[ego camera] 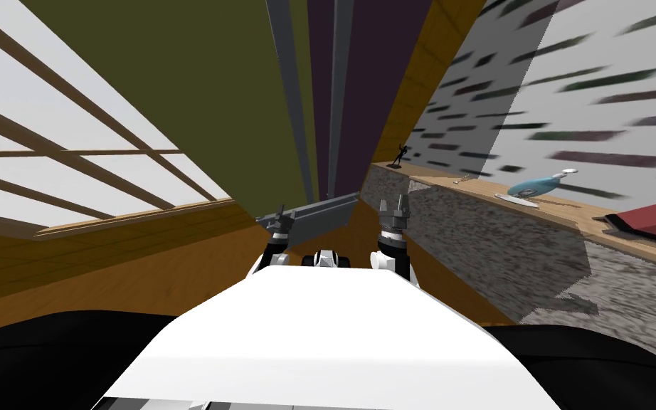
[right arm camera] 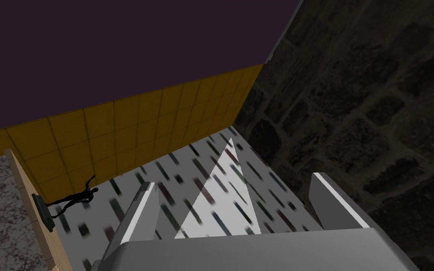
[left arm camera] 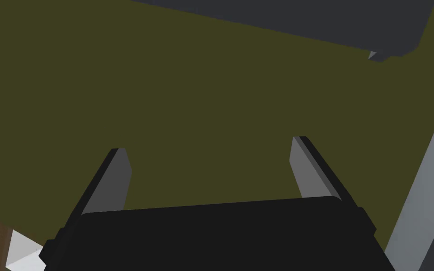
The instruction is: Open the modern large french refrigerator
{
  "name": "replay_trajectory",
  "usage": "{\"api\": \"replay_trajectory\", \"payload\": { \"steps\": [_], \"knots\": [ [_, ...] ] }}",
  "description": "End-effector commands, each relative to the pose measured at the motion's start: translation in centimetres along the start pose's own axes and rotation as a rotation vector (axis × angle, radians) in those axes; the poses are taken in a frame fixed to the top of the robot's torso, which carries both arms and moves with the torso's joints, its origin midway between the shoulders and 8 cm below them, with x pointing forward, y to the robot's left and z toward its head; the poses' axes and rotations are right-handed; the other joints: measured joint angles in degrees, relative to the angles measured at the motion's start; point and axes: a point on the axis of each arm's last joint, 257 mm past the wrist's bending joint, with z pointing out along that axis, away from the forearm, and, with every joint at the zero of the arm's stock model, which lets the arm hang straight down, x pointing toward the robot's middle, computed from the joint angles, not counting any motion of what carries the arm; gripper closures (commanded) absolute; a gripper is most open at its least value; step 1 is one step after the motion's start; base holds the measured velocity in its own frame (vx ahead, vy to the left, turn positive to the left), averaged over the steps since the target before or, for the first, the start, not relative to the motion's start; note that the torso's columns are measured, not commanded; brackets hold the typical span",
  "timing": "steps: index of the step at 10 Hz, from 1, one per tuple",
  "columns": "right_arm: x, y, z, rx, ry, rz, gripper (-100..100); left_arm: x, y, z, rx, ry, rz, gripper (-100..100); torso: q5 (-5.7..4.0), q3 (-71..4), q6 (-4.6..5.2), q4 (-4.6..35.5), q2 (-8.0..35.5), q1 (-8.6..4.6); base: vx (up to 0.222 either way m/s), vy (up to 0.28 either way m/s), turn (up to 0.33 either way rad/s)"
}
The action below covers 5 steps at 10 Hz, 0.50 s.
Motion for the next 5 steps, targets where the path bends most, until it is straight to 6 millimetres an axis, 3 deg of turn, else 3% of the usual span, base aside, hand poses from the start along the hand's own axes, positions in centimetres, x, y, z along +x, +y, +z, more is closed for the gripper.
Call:
{"api": "replay_trajectory", "payload": {
  "steps": [1, 5],
  "knots": [
    [0.0, 0.0, 0.0, 0.000, 0.000, 0.000, 0, 0.7, 1.9, -0.2, -0.010, 0.012, -0.040, -100, 0.00, 0.04, 0.00, 0.02, 0.06, -0.02, 0.108, -0.055, 0.044],
    [0.0, 0.0, 0.0, 0.000, 0.000, 0.000, 0, 1.9, 4.1, -0.7, -0.021, 0.021, -0.100, -100, 0.00, 0.03, 0.00, 0.01, 0.04, -0.02, 0.094, -0.049, 0.037]
  ]
}}
